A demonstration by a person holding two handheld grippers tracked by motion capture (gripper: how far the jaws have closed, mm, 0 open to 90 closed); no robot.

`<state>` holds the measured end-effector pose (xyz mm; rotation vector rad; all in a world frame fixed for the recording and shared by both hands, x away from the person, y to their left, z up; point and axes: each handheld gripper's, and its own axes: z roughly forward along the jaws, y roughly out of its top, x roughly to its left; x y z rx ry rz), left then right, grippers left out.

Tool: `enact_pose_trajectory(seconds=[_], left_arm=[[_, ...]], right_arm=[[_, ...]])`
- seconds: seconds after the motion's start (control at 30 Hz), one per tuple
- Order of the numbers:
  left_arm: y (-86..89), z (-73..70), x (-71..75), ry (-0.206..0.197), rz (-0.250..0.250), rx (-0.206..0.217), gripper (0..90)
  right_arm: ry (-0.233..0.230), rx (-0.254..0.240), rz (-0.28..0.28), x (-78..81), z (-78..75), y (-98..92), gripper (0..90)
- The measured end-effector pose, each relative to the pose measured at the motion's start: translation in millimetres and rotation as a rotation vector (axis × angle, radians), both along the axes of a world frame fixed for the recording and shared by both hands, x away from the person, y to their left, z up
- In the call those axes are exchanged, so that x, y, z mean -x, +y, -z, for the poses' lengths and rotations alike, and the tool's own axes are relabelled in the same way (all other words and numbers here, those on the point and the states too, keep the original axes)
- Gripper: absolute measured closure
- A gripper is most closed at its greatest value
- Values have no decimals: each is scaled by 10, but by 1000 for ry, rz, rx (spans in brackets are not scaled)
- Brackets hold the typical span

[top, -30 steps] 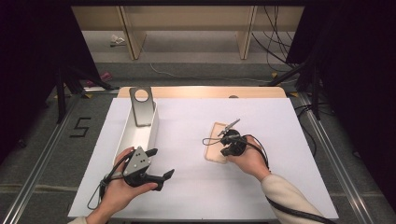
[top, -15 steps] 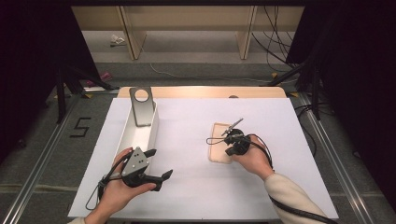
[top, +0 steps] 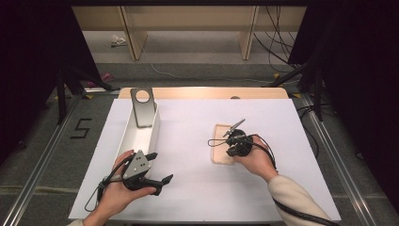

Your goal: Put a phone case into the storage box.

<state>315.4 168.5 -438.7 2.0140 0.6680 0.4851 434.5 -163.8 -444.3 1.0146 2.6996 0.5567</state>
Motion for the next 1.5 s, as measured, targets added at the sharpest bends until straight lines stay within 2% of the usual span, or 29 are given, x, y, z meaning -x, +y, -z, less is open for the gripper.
enact_pose_trajectory(seconds=[0.13, 0.27, 0.43, 0.6, 0.73, 0.97, 1.07, 1.2, 1.5], left_arm=[[27, 9, -10, -4, 0, -15, 112], [56, 11, -16, -3, -8, -9, 114], [52, 11, -14, -3, -4, -7, 116], [52, 13, -15, -2, -3, -7, 118], [50, 13, -15, -2, -4, -6, 120], [43, 16, -15, -1, -1, -6, 124], [43, 17, -16, 0, -1, -5, 126], [41, 18, -17, 1, -1, -5, 127], [33, 16, -12, 0, 3, -5, 127]], right_arm=[[-22, 6, -39, 32, -37, 31, 716], [-28, 14, -118, 61, -70, 64, 606], [-34, 50, -210, 96, -97, 105, 514], [-28, 123, -278, 120, -72, 149, 418], [-42, 164, -323, 118, -47, 171, 398], [-48, 248, -351, 126, -40, 224, 398], [-42, 261, -344, 134, -39, 246, 403], [-57, 296, -379, 123, -27, 271, 410], [-66, 339, -404, 130, 24, 356, 416]])
